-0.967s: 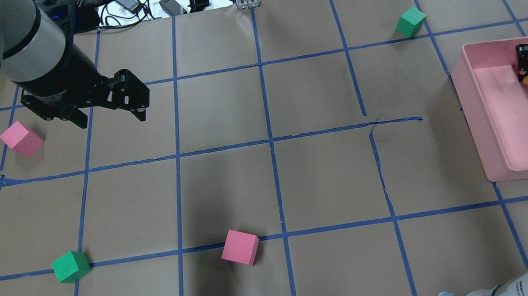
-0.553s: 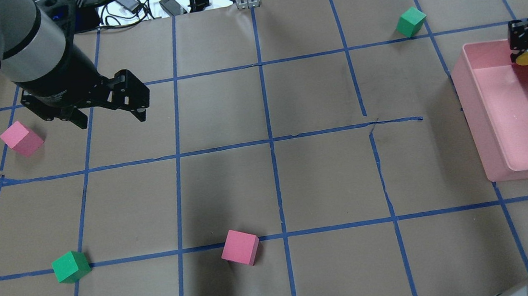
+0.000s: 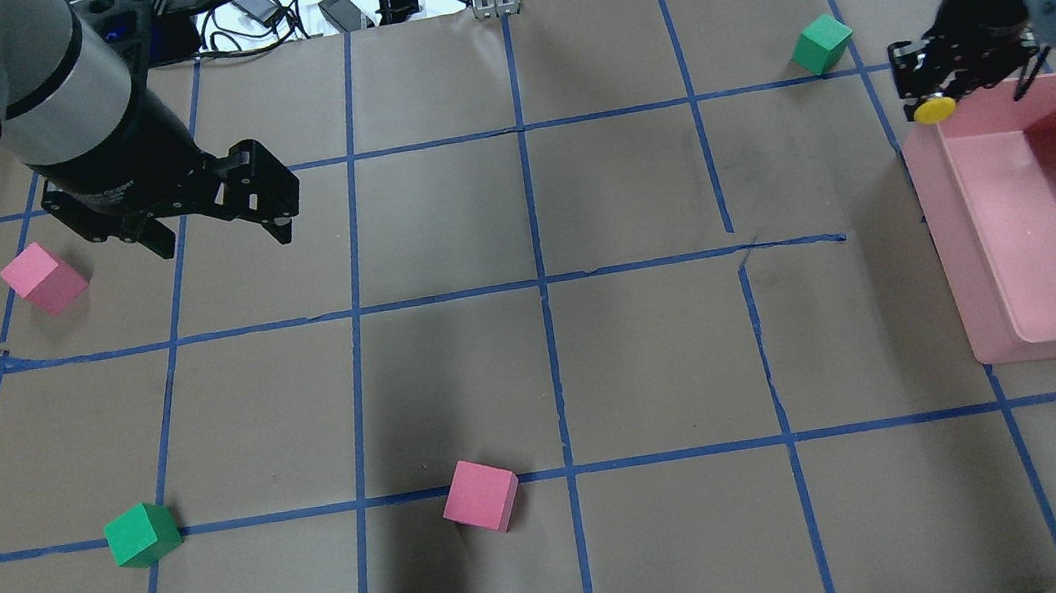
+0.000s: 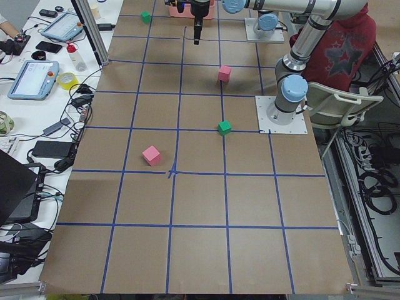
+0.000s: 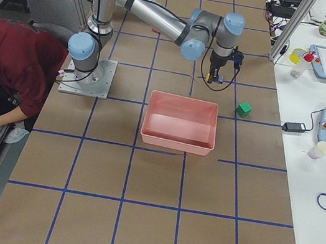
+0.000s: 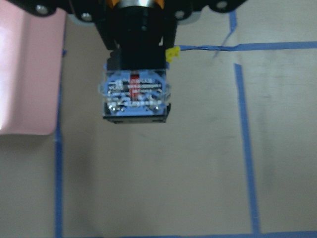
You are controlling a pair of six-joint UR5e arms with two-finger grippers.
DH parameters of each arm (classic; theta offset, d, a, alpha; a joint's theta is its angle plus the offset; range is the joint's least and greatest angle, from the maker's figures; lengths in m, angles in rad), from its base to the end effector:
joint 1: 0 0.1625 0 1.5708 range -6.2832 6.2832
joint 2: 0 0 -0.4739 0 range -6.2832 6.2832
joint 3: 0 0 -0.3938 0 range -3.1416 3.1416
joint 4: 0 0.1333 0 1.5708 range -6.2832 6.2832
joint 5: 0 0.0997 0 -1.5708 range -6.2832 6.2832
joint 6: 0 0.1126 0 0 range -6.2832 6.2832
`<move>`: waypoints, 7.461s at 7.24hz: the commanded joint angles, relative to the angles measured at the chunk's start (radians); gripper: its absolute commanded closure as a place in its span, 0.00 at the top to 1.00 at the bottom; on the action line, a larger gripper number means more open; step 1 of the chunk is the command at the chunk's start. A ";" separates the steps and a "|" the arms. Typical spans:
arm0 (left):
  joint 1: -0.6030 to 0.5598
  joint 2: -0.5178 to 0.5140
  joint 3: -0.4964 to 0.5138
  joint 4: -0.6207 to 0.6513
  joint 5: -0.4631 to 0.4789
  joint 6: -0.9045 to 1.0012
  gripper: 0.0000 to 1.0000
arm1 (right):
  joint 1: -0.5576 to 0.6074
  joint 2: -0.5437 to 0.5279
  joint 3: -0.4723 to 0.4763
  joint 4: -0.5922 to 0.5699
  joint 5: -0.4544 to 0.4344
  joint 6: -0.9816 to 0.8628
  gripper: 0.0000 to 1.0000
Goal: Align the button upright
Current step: 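Carry the switch with the right gripper to the table center, then lower the switch onto the table and open the right gripper, then raise the right gripper and withdraw it away from the switch, then move the left gripper over to the switch lying on the table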
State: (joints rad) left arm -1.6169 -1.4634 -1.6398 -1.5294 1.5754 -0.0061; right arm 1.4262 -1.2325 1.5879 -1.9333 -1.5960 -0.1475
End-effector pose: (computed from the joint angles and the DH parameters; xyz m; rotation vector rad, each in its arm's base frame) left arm -0.1534 -0.4445 0.5445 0.0624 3.1359 -0.1253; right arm 0.0388 -0.6392 0.3607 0.0044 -3.1156 0.0052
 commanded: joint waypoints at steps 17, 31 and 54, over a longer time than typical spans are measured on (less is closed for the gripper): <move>0.000 0.000 0.000 0.000 0.000 0.000 1.00 | 0.487 0.380 -0.238 -0.171 0.059 0.434 0.87; 0.002 0.000 0.000 0.000 0.000 0.000 1.00 | 0.258 -0.206 -0.005 0.234 -0.010 0.259 1.00; -0.053 -0.073 -0.274 0.647 -0.008 -0.121 1.00 | 0.198 -0.278 0.006 0.378 0.005 0.137 1.00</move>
State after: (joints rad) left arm -1.6380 -1.5074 -1.8451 -1.0647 1.5685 -0.0818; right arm 1.6242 -1.5120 1.5929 -1.5575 -1.5907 -0.0114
